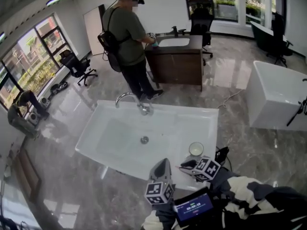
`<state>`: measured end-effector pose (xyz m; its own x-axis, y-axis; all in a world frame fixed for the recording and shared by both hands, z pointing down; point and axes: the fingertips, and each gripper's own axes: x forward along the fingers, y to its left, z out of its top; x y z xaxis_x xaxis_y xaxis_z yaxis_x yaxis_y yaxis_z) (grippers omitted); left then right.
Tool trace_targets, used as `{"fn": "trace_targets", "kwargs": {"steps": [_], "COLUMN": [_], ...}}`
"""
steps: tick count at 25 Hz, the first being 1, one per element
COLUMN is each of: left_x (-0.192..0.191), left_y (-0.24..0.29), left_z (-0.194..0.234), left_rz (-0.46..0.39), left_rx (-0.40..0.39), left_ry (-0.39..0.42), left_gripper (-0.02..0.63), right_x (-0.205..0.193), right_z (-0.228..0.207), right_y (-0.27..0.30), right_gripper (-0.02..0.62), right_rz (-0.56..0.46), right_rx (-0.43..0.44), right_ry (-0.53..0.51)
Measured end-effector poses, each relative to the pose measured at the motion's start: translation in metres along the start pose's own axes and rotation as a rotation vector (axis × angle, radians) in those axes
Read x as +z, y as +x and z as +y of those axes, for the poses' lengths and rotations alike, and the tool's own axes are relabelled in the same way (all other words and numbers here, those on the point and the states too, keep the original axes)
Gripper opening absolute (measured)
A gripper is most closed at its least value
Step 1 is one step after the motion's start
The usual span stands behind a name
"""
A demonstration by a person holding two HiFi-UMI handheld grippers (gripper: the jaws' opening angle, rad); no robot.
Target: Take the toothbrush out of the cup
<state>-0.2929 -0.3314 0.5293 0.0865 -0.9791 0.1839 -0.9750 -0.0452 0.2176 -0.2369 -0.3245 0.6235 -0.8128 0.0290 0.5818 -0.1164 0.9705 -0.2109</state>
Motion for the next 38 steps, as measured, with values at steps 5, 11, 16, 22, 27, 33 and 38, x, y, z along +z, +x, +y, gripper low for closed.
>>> {"fn": "trace_targets", "kwargs": {"steps": [5, 11, 16, 22, 27, 33, 38], "left_x": [0.041, 0.082, 0.075, 0.071, 0.066, 0.064, 0.064], "left_y": [0.026, 0.049, 0.057, 0.057, 0.057, 0.054, 0.056], "left_z": [-0.021, -0.035, -0.051, -0.065, -0.062, -0.057, -0.059], "left_rz": [-0.059, -0.102, -0.081, -0.066, -0.054, -0.05, -0.053], "left_rx": [-0.067, -0.086, -0.087, -0.098, -0.096, -0.079, -0.074], "left_ry": [0.069, 0.133, 0.19, 0.228, 0.215, 0.21, 0.216], "left_gripper": [0.005, 0.005, 0.005, 0.005, 0.005, 0.005, 0.005], "right_x": [0.082, 0.128, 0.112, 0.111, 0.109, 0.111, 0.108], "right_z": [-0.021, -0.059, -0.073, -0.072, -0.073, -0.073, -0.073], "right_y": [-0.061, -0.125, -0.136, -0.149, -0.148, -0.147, -0.146], "right_gripper": [0.04, -0.006, -0.006, -0.006, -0.006, -0.006, -0.006], "right_rz": [-0.261, -0.409, -0.393, -0.383, -0.373, -0.374, -0.364], "right_rx": [-0.097, -0.319, -0.452, -0.522, -0.516, -0.502, -0.477], "right_ry": [-0.034, -0.049, -0.026, -0.046, -0.046, -0.048, -0.053]}}
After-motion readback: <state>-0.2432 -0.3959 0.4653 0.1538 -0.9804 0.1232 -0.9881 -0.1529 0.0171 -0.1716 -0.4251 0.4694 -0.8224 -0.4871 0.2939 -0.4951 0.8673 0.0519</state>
